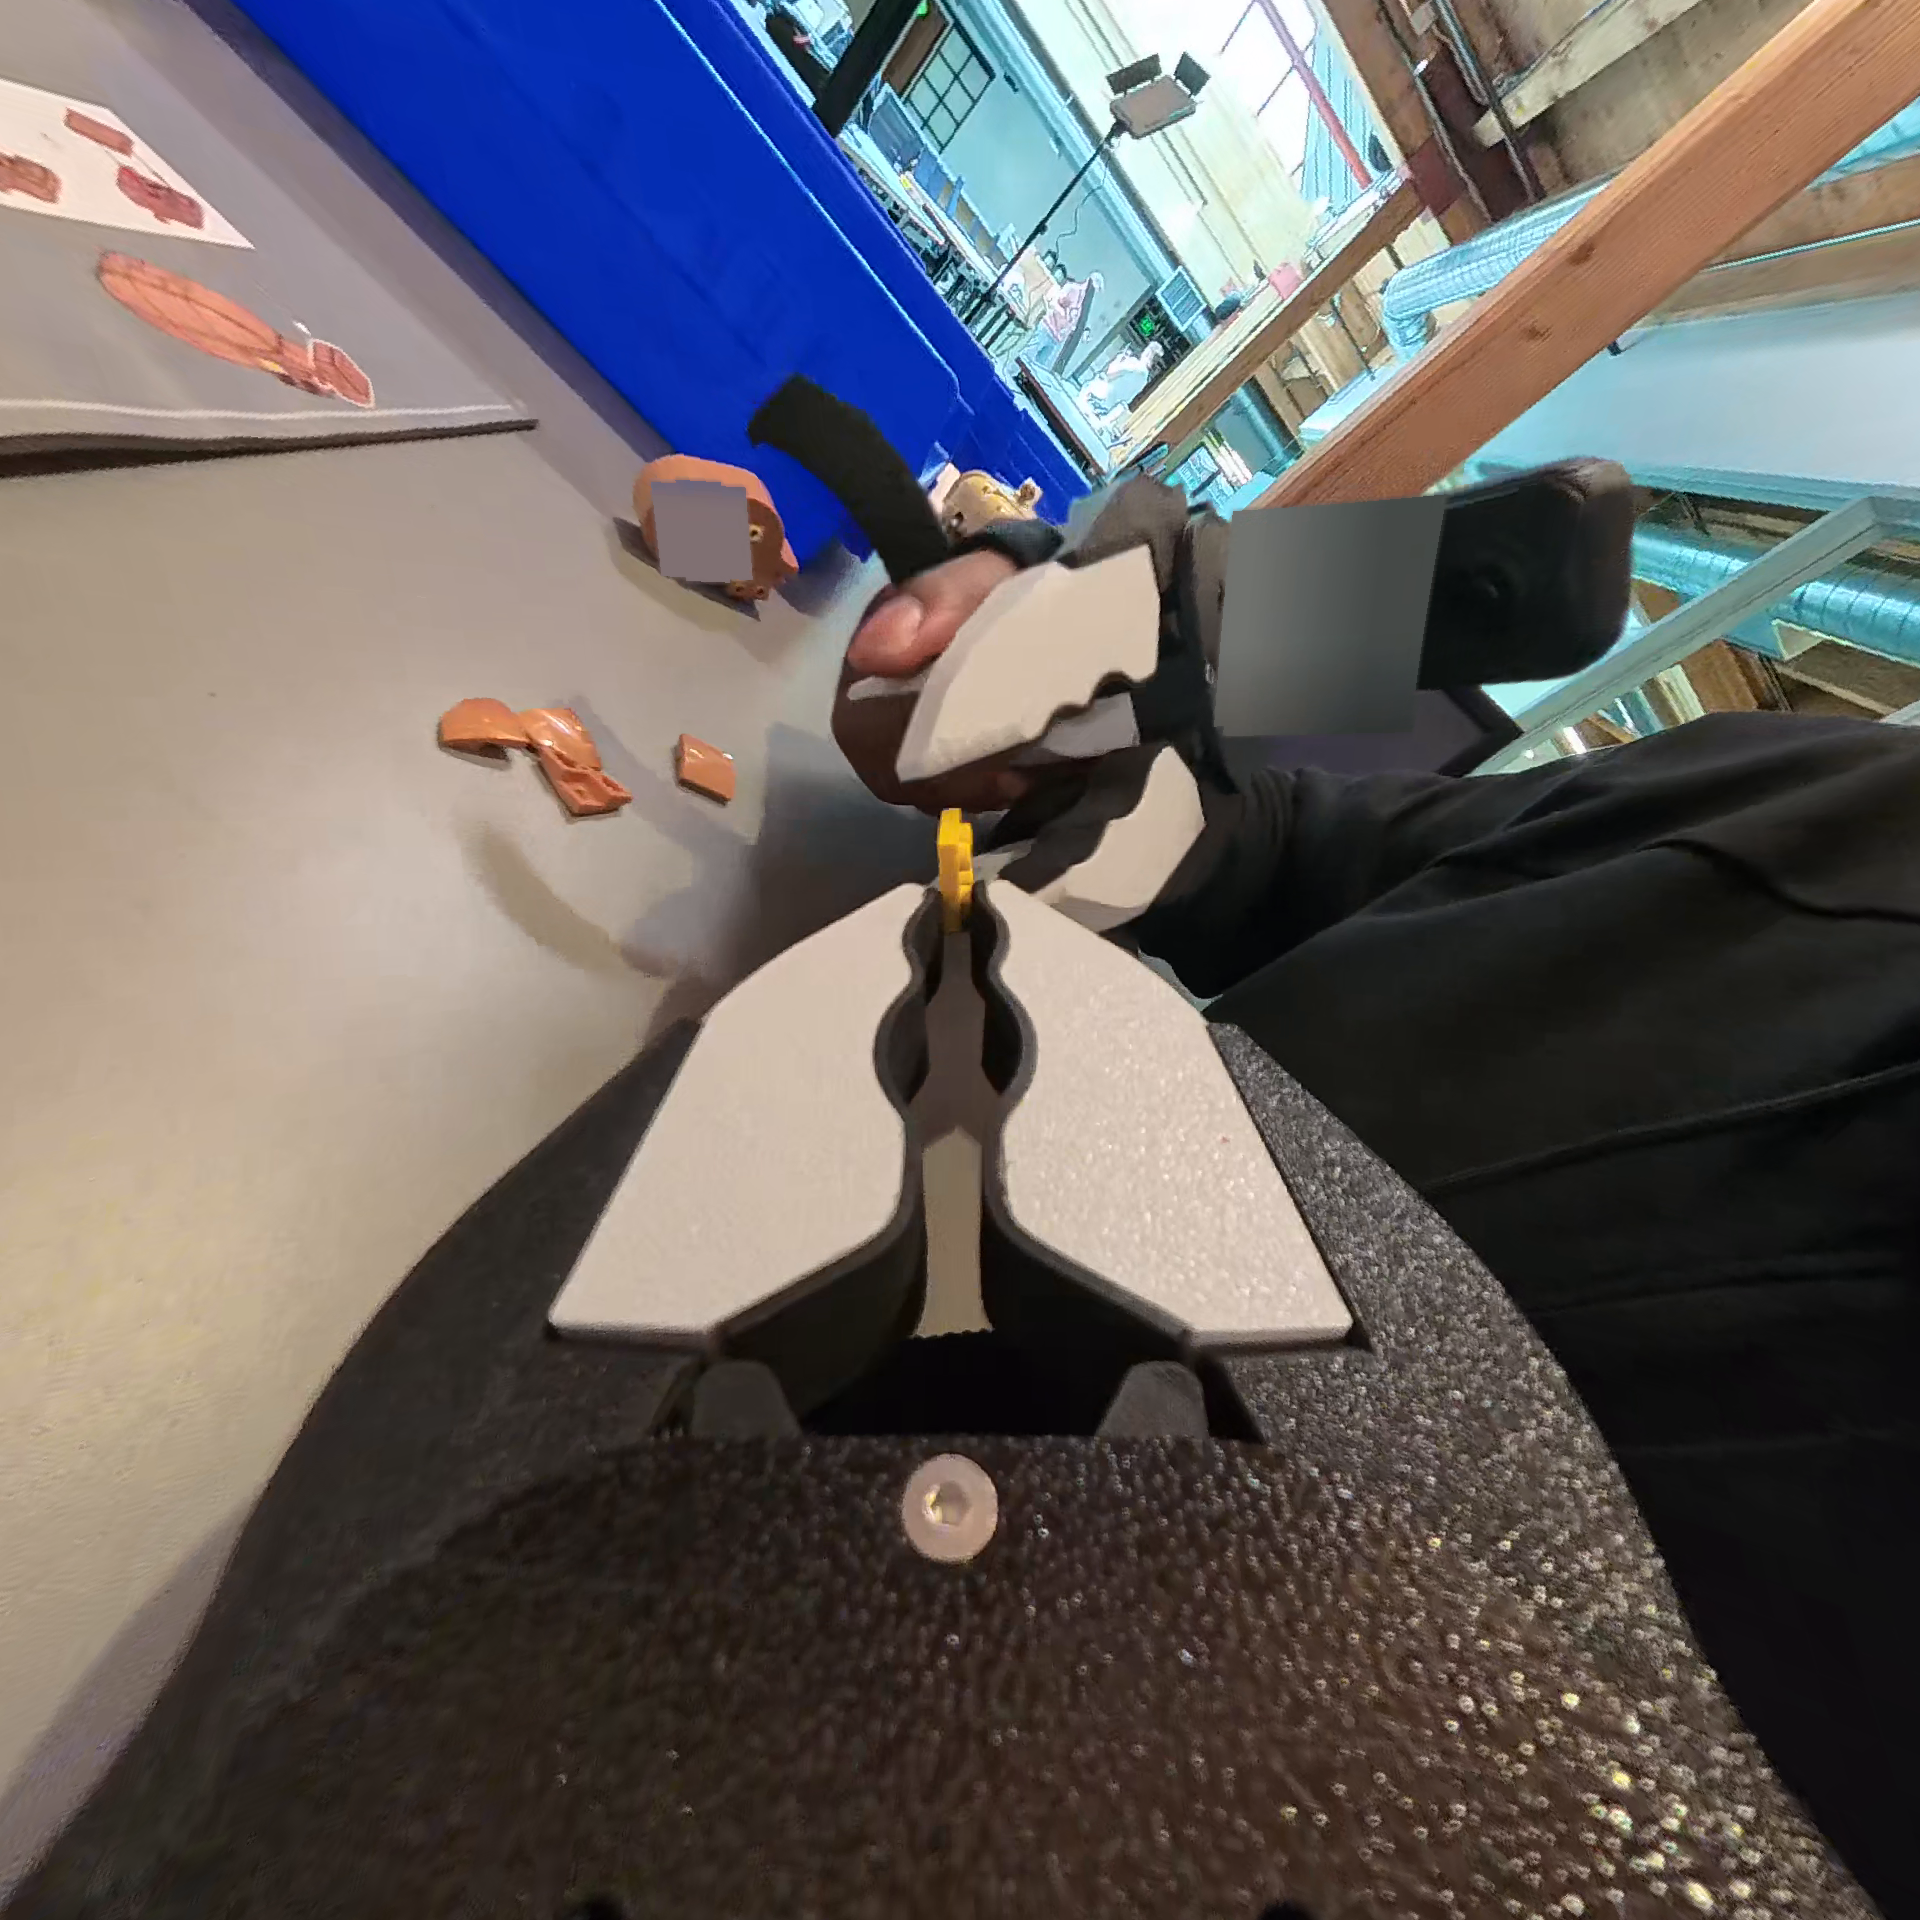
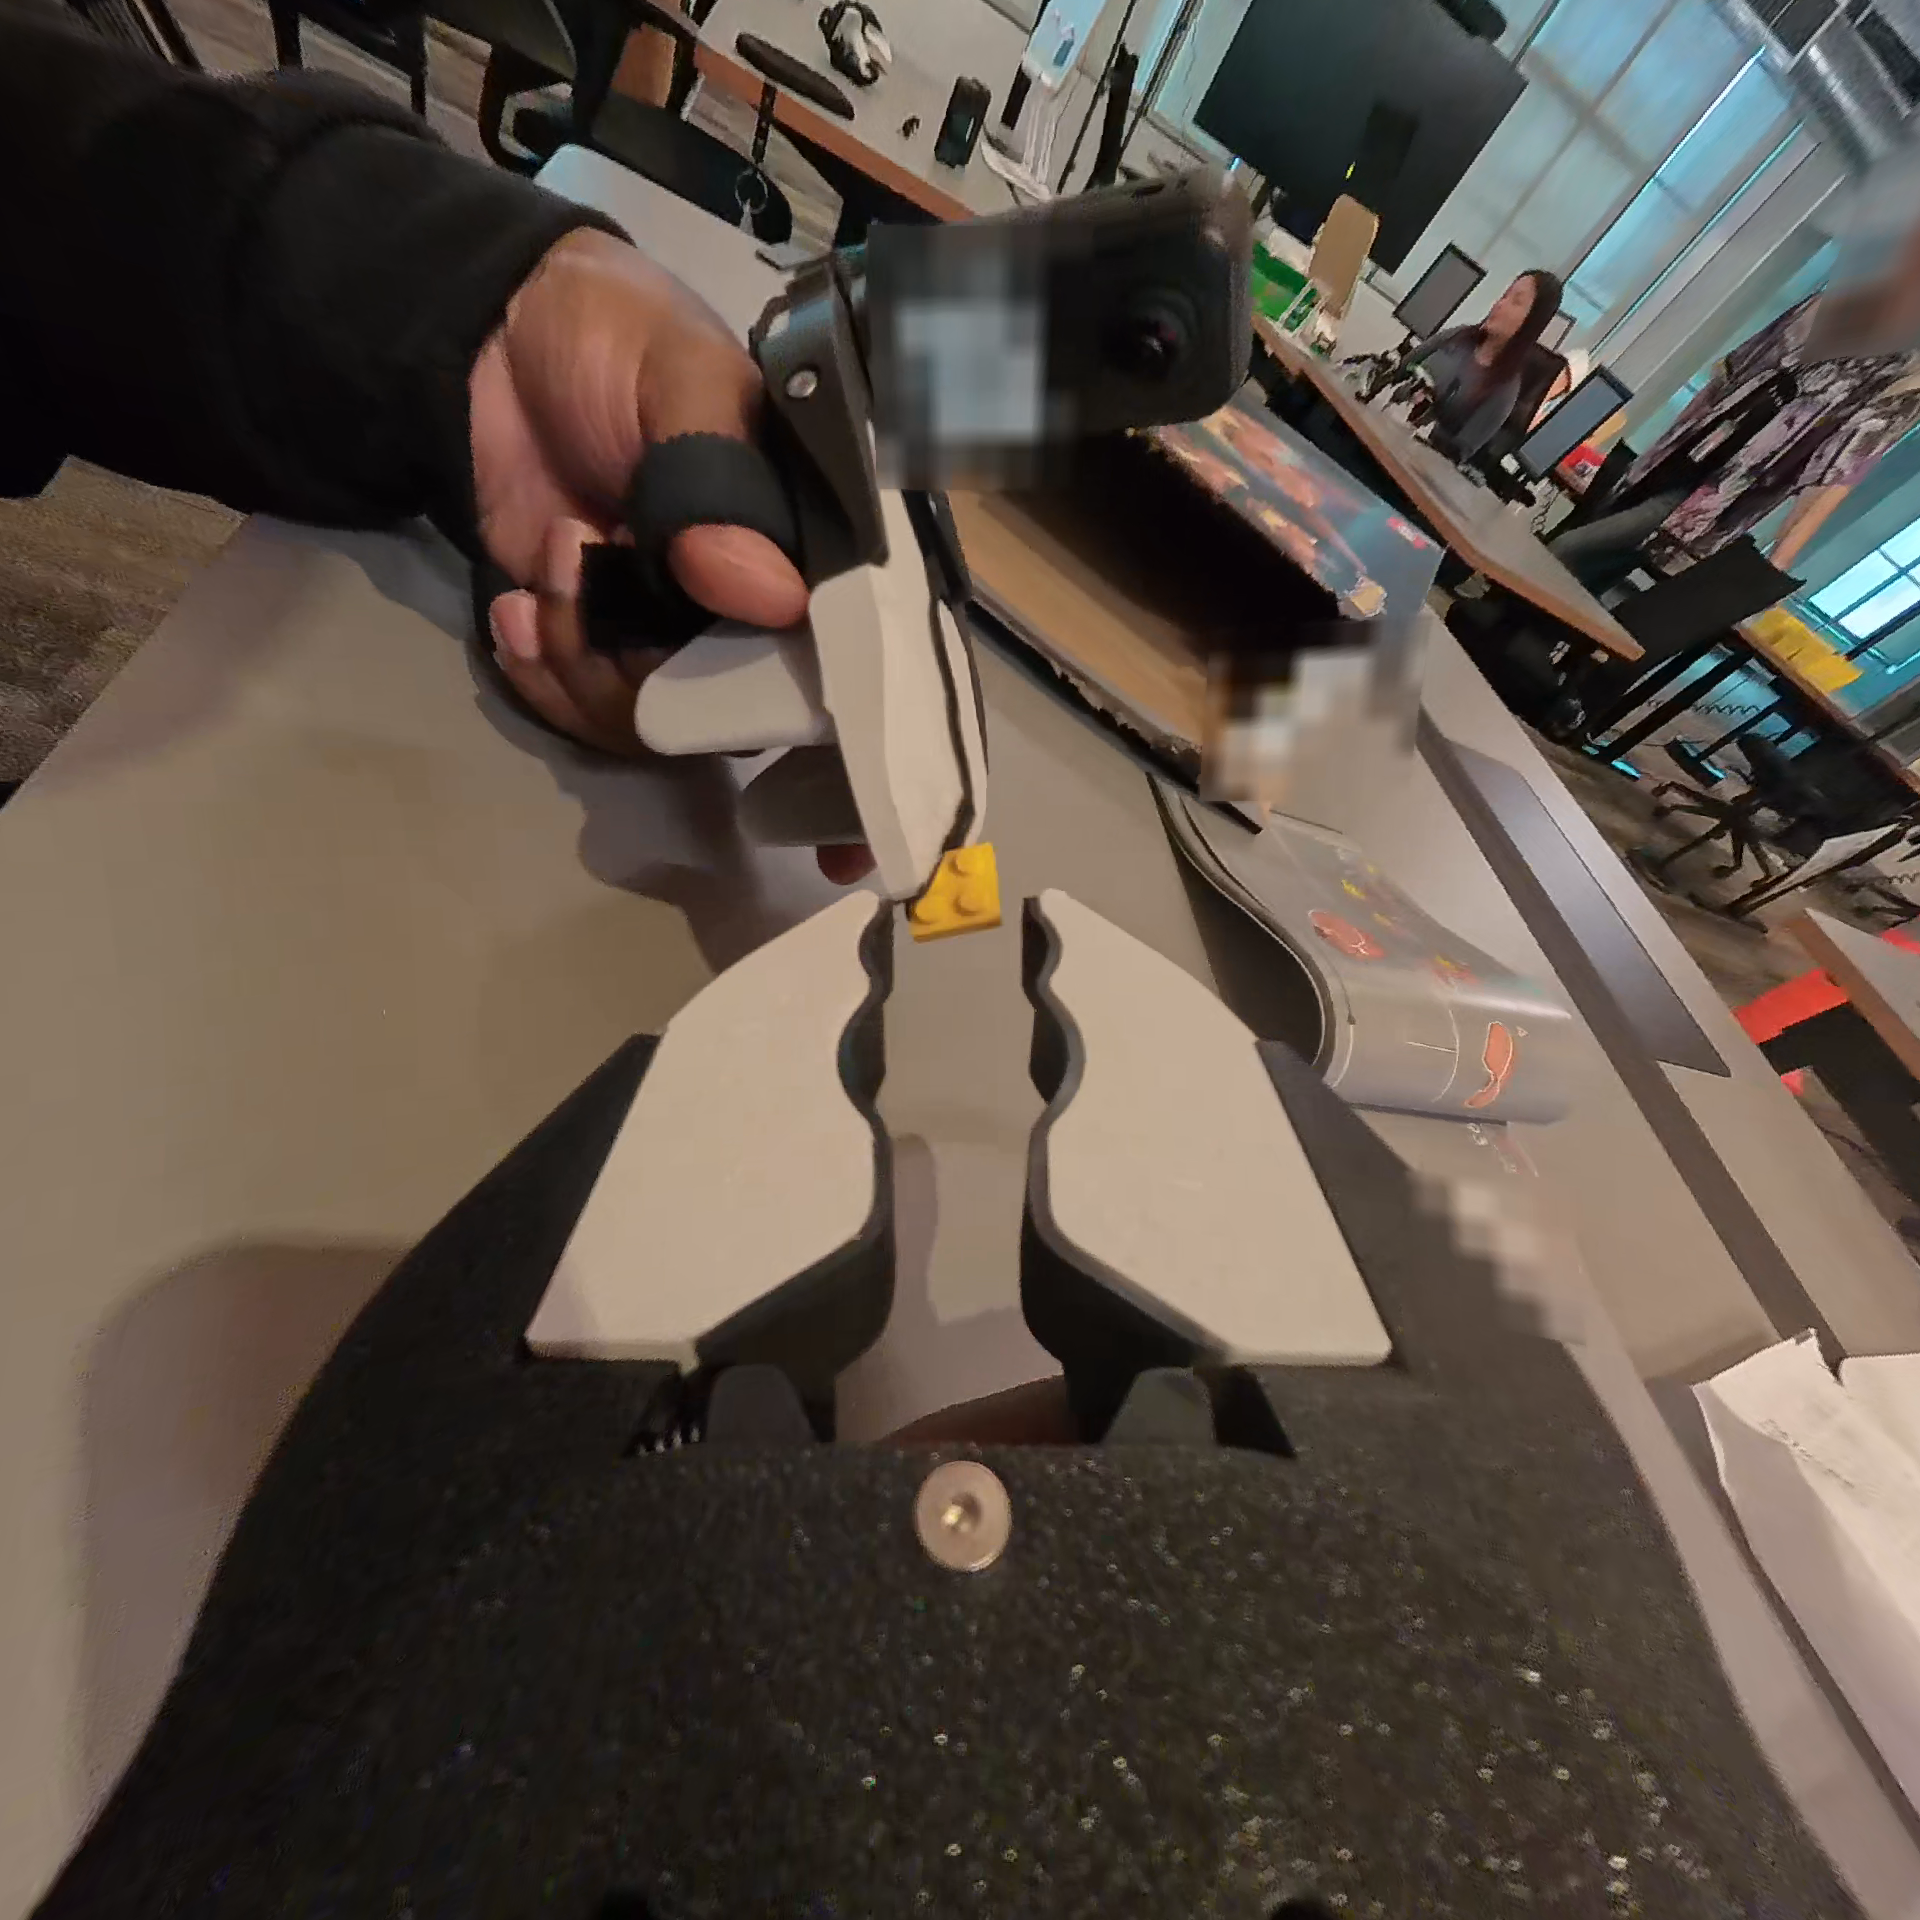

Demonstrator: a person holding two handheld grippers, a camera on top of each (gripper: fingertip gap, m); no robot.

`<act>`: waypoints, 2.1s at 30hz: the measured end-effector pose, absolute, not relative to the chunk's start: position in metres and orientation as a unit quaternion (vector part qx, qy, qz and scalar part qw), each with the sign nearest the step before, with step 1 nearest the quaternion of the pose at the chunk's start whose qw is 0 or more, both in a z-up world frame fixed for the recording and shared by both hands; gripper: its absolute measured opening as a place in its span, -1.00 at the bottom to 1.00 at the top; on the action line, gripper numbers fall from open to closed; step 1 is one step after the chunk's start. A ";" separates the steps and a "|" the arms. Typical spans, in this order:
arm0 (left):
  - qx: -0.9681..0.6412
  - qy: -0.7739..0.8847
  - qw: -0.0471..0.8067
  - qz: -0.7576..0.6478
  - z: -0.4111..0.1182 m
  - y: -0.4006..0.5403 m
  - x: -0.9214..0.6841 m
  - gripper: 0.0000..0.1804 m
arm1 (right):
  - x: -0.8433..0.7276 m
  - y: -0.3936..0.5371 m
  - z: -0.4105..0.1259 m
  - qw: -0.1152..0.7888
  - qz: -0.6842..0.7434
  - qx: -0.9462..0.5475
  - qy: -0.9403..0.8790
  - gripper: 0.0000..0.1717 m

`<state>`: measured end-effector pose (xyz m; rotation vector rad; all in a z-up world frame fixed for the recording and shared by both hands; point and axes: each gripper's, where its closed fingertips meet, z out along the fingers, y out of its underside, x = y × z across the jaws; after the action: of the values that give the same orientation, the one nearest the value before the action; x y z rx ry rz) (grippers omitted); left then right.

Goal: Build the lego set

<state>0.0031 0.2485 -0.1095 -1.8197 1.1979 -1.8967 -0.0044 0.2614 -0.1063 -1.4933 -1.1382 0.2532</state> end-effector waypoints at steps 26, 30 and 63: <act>-0.639 0.441 0.229 -0.586 -0.117 0.279 -0.017 -0.85 | 0.022 0.279 -0.173 0.387 0.125 -0.818 -0.407 -0.75; -0.635 0.447 0.233 -0.586 -0.116 0.278 -0.016 -0.85 | 0.028 0.277 -0.167 0.408 0.124 -0.809 -0.405 -0.73; -0.477 0.506 0.588 -0.413 -0.069 0.373 0.025 -1.00 | 0.073 0.299 -0.093 0.619 0.205 -0.719 -0.240 -1.00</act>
<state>0.0254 0.3734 -0.0693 -1.1105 1.1794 -0.9614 0.0733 0.2986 -0.0933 -1.6532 -0.5523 0.4725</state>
